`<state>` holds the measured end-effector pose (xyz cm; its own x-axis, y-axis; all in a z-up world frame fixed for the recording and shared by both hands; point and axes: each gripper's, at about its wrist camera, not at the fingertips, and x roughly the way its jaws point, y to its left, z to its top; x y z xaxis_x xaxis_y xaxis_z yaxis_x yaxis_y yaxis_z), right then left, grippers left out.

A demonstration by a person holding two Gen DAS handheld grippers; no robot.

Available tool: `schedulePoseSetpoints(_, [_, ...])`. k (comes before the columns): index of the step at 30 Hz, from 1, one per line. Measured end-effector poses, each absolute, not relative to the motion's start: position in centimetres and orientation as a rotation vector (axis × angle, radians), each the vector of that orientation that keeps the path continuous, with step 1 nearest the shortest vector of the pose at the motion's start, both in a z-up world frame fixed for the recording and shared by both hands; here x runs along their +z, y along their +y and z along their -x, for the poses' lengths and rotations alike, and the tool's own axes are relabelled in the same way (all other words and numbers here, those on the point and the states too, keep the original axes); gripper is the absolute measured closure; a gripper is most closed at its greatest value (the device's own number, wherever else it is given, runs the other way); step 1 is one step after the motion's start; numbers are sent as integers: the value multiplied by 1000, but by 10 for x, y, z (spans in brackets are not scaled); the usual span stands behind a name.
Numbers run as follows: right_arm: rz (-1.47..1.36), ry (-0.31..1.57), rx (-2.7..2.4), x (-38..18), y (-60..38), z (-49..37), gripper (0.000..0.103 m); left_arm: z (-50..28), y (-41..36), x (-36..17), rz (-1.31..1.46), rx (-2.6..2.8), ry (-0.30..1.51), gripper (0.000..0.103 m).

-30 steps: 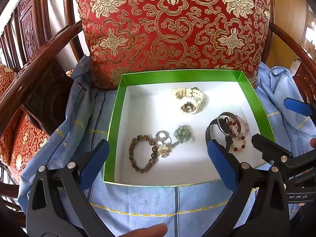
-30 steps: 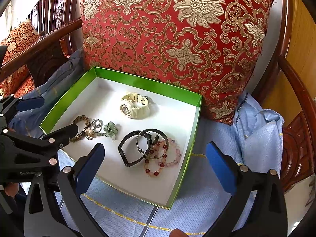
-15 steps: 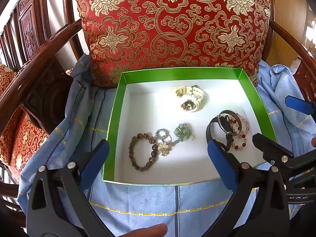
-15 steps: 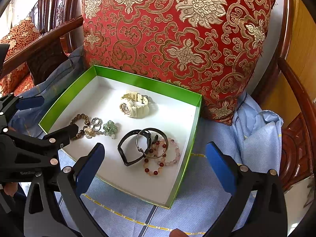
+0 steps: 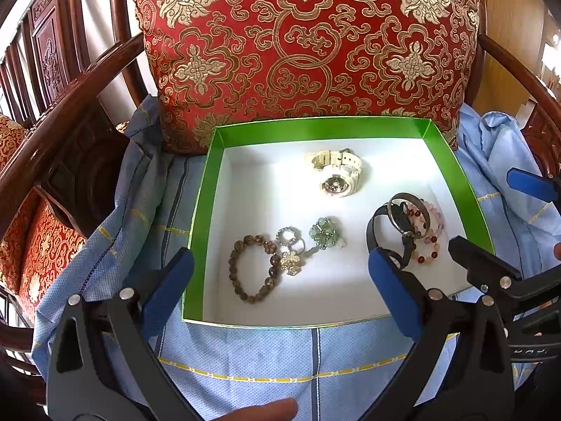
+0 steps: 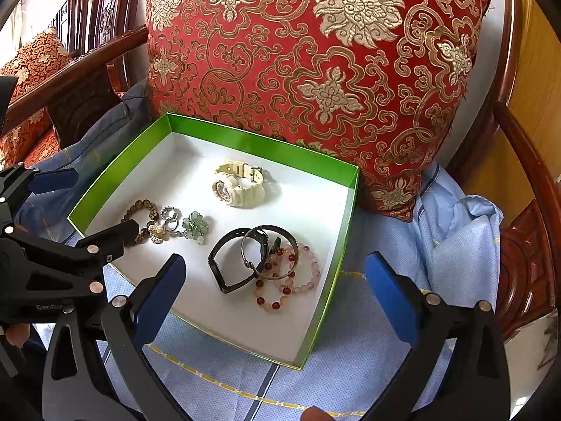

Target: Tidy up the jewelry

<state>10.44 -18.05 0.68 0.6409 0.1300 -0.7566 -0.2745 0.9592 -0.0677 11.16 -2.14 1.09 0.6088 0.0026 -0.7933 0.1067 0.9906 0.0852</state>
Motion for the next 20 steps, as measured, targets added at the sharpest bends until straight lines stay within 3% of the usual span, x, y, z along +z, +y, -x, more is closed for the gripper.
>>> schedulePoseSetpoints(15, [181, 844, 234, 6, -183, -104, 3, -112, -21, 9, -107, -79, 929, 5])
schedulePoseSetpoints(20, [113, 769, 111, 24, -221, -95, 4, -109, -13, 17, -93, -75, 915, 5])
